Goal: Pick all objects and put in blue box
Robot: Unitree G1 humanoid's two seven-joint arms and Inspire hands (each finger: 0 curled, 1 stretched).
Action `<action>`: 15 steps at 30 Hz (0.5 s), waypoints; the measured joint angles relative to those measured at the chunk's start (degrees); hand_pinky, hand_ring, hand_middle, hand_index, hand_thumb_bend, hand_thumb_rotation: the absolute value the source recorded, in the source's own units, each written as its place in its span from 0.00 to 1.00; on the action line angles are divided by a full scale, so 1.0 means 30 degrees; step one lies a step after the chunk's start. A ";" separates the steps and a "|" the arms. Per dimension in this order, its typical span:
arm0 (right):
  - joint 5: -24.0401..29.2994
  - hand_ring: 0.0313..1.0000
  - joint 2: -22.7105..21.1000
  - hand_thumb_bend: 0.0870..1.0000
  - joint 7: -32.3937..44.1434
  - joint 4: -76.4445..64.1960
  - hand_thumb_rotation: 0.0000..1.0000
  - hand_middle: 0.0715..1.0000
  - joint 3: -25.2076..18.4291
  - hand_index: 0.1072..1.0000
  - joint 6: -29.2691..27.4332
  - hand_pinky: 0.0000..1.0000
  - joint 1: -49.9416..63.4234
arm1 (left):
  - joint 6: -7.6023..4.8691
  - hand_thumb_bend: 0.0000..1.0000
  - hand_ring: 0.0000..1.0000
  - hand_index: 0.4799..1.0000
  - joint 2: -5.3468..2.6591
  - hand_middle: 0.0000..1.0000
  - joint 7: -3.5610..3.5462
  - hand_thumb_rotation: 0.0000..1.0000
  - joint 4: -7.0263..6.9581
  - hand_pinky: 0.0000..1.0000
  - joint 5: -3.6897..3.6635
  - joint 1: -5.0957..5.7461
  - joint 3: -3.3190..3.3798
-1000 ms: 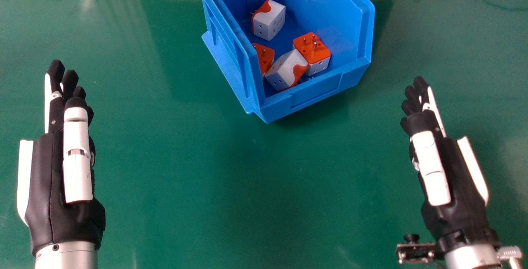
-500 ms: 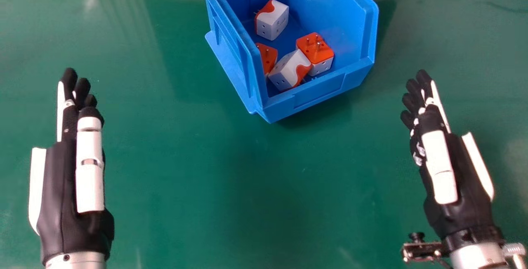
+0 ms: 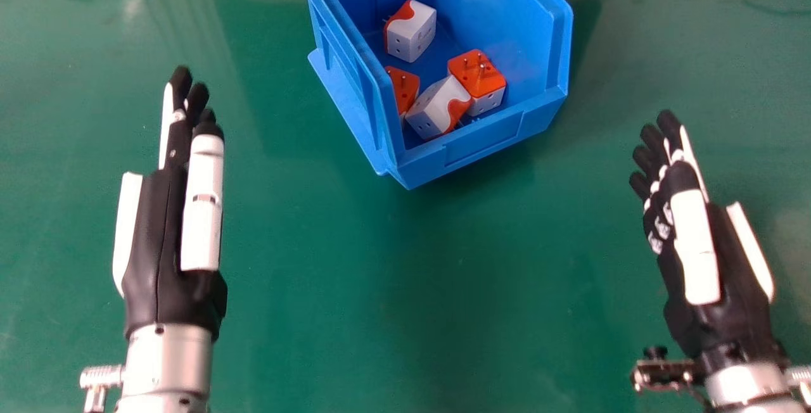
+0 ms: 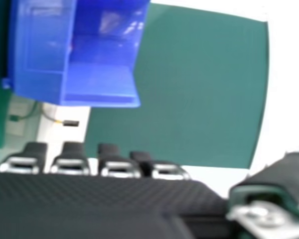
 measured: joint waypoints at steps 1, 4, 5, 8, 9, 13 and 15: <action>-0.0176 1.00 0.0026 0.33 -0.0168 0.0178 1.00 1.00 -0.0007 1.00 -0.0008 1.00 -0.0217 | 0.0060 0.00 1.00 1.00 0.0091 1.00 -0.0046 1.00 0.0102 1.00 -0.0064 -0.0163 0.0035; -0.0215 1.00 0.0150 0.31 -0.0405 0.0449 1.00 1.00 -0.0010 1.00 0.0022 1.00 -0.0744 | -0.0079 0.00 1.00 1.00 0.0288 1.00 -0.0094 1.00 0.0614 1.00 -0.0176 -0.0568 0.0342; -0.0240 1.00 0.0153 0.31 -0.0445 0.0465 1.00 1.00 -0.0010 1.00 0.0023 1.00 -0.0863 | -0.0324 0.00 1.00 1.00 0.0356 1.00 -0.0120 1.00 0.0872 1.00 -0.0212 -0.0619 0.0434; -0.0648 1.00 0.0164 0.28 -0.0630 0.0615 1.00 1.00 -0.0011 1.00 -0.0138 1.00 -0.0951 | -0.1468 0.00 1.00 1.00 0.0394 1.00 -0.0375 1.00 0.1671 1.00 -0.0589 -0.0599 0.0745; -0.0718 1.00 0.0176 0.27 -0.0645 0.0721 1.00 1.00 -0.0011 1.00 -0.0156 1.00 -0.0952 | -0.1728 0.00 1.00 1.00 0.0380 1.00 -0.0398 1.00 0.1792 1.00 -0.0616 -0.0545 0.0771; -0.1004 1.00 0.0172 0.26 -0.0680 0.0839 1.00 1.00 -0.0008 1.00 -0.0150 1.00 -0.0992 | -0.3373 0.00 1.00 1.00 0.0144 1.00 -0.0403 1.00 0.2147 1.00 -0.0786 0.0151 0.0767; -0.1010 1.00 0.0153 0.23 -0.0764 0.0837 1.00 1.00 -0.0024 1.00 -0.0146 1.00 -0.1031 | -0.3914 0.00 1.00 1.00 0.0034 1.00 -0.0328 1.00 0.2273 1.00 -0.0753 0.0615 0.0766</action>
